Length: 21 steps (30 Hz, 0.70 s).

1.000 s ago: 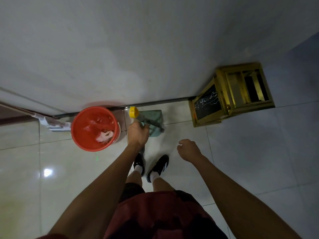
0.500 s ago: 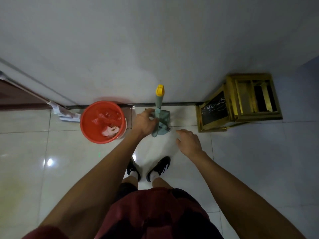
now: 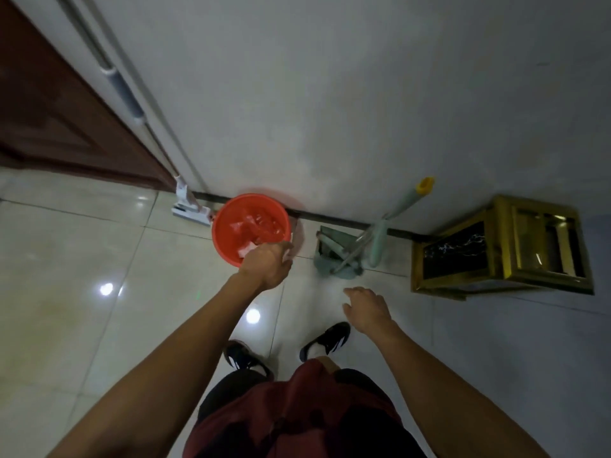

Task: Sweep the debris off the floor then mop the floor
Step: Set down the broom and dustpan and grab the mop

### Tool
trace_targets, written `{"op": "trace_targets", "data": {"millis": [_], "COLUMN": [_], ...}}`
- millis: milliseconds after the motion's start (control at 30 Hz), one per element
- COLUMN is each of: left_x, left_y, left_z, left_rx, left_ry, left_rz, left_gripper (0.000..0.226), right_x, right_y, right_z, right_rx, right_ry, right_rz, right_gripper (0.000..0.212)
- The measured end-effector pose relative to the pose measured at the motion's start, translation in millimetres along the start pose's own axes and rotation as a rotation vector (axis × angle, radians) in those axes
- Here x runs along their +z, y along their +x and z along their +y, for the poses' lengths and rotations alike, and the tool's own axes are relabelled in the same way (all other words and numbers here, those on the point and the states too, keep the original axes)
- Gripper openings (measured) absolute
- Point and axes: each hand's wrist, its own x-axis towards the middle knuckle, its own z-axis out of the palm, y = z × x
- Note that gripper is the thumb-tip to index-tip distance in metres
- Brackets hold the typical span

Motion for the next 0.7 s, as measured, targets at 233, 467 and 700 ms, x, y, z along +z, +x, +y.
{"op": "trace_targets", "data": {"millis": [233, 467, 700], "left_x": [-44, -93, -133], "left_y": [-81, -148, -146], "left_z": [-132, -244, -306], "left_rx": [-0.204, -0.412, -0.525], "left_ry": [-0.113, -0.281, -0.467], "left_rz": [0.113, 0.293, 0.424], "left_gripper": [0.044, 0.043, 0.04], "right_x": [-11, -49, -102], "right_y": [16, 34, 71], "right_z": [-141, -274, -357], "right_rx": [-0.133, -0.254, -0.351], "right_ry": [0.128, 0.168, 0.17], "right_rz": [0.08, 0.088, 0.113], "right_gripper": [0.05, 0.044, 0.041]}}
